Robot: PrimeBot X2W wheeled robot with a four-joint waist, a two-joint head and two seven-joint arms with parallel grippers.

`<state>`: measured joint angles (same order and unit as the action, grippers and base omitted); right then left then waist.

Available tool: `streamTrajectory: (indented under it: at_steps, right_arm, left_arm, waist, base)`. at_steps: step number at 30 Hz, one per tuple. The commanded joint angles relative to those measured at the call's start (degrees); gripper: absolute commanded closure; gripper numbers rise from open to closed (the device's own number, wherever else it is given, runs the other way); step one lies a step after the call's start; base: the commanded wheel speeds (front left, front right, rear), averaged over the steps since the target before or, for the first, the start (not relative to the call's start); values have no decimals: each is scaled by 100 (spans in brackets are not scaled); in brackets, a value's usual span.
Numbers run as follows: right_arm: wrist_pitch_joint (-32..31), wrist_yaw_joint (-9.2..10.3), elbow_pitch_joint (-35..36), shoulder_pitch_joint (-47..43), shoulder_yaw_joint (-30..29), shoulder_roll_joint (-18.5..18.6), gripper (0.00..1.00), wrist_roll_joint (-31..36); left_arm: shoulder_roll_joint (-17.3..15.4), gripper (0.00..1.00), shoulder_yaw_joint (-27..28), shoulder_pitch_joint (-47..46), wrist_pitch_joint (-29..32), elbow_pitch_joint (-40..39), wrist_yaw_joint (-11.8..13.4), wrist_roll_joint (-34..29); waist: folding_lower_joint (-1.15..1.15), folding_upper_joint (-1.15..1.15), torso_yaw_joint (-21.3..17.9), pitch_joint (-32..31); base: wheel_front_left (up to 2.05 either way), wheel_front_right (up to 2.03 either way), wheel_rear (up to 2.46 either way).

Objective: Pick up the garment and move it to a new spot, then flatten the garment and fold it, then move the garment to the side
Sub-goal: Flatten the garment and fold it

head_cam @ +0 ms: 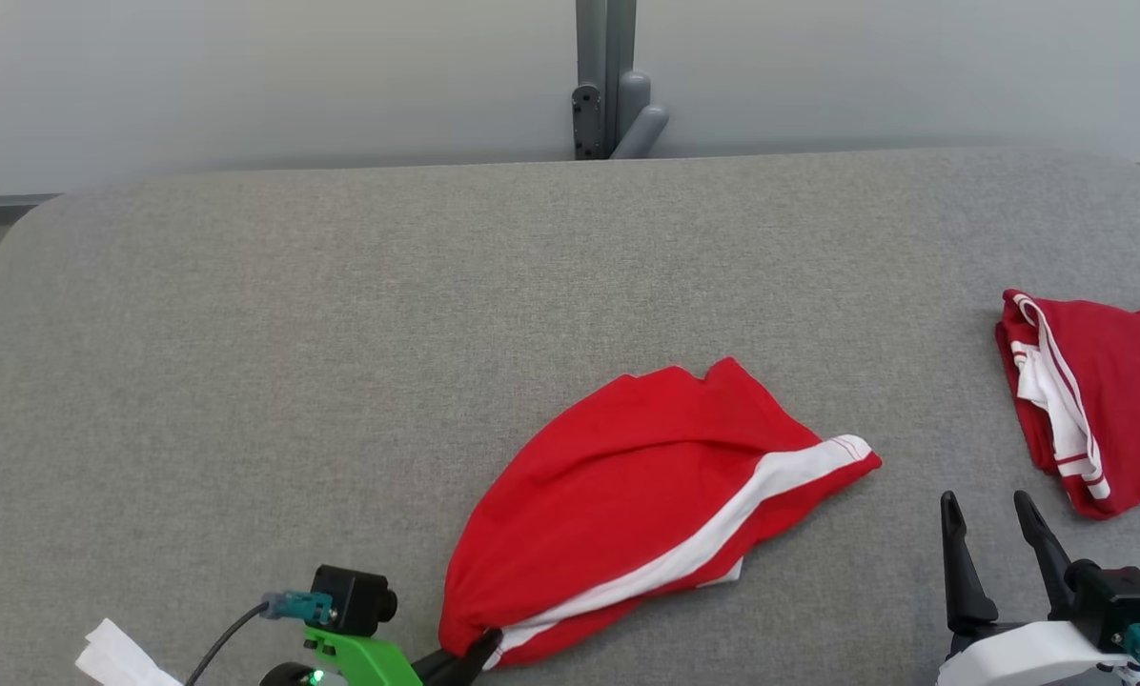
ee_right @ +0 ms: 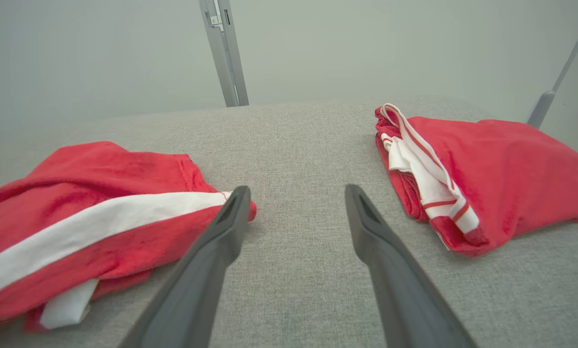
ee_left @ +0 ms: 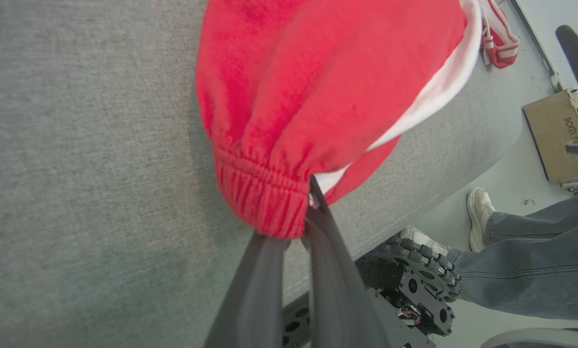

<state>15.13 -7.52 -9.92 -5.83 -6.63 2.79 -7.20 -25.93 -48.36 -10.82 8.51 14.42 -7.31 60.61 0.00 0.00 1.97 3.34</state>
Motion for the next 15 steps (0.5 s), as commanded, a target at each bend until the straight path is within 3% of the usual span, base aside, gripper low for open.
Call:
streamTrajectory:
  at_steps: [1, 13, 14, 15]
  right_arm:
    - [0, 7, -11, -1, -3, 22, 0, 30]
    - [0, 7, -34, -114, 37, 22, 0, 5]
    - [0, 6, -32, -132, 31, 22, 0, 3]
    - [0, 7, -29, -159, 14, 22, 0, -4]
  left_arm:
    - [-34, 100, -50, -160, -5, -29, -22, 74]
    - [-391, 100, -529, -445, -538, 292, -24, 717]
    - [-416, 73, -581, -443, -571, 318, -24, 741]
    - [-441, 53, -640, -425, -561, 322, -24, 793]
  waist:
    - [0, 0, 69, -50]
    - [0, 0, -70, -193]
    - [0, 0, -86, -208]
    - [0, 0, -98, -224]
  base:
    - [0, 0, 0]
    - [0, 0, 0]
    - [0, 0, 0]
    - [0, 0, 0]
